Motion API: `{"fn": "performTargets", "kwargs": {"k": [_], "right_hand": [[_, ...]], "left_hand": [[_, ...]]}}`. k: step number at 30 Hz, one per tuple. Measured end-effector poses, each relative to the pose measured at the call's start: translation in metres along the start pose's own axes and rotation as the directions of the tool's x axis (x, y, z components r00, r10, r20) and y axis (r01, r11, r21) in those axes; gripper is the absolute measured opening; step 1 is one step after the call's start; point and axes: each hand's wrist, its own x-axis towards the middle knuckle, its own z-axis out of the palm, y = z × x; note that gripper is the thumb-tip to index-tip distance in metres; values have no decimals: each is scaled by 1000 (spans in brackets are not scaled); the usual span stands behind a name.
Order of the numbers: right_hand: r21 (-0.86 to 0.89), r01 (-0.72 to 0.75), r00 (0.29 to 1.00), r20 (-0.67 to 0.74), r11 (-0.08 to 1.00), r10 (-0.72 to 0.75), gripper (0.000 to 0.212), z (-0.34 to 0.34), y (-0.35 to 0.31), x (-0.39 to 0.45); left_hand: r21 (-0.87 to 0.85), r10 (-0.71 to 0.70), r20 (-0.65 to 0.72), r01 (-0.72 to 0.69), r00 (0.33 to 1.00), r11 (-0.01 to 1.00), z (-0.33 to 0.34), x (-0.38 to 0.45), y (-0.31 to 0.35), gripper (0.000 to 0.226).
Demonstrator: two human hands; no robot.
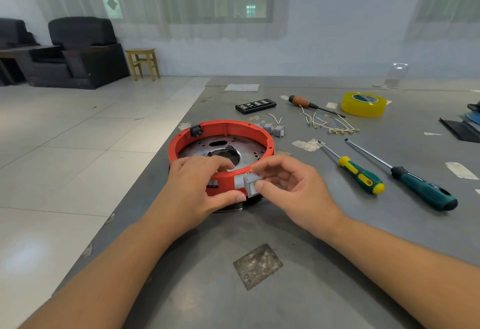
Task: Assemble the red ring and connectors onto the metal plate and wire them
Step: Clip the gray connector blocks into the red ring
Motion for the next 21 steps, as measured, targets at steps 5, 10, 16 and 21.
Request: {"fn": "performTargets", "kwargs": {"k": [5,10,16,21], "right_hand": [[-70,25,999,38,997,-22,19,2,1,-1],[-135,62,997,50,989,-55,18,1,3,-1],[-195,138,990,40,971,-133,16,4,5,-2],[-230,152,988,32,961,-148,16,3,5,-1]], "left_hand": [[13,21,-10,-21,1000,1000,-1,-2,1,56],[-44,41,-15,-41,999,998,-2,-5,-1,60],[-40,23,-33,-25,999,999,0,-5,0,52],[-46,9,-40,-11,999,999,1,-5,0,51]]}}
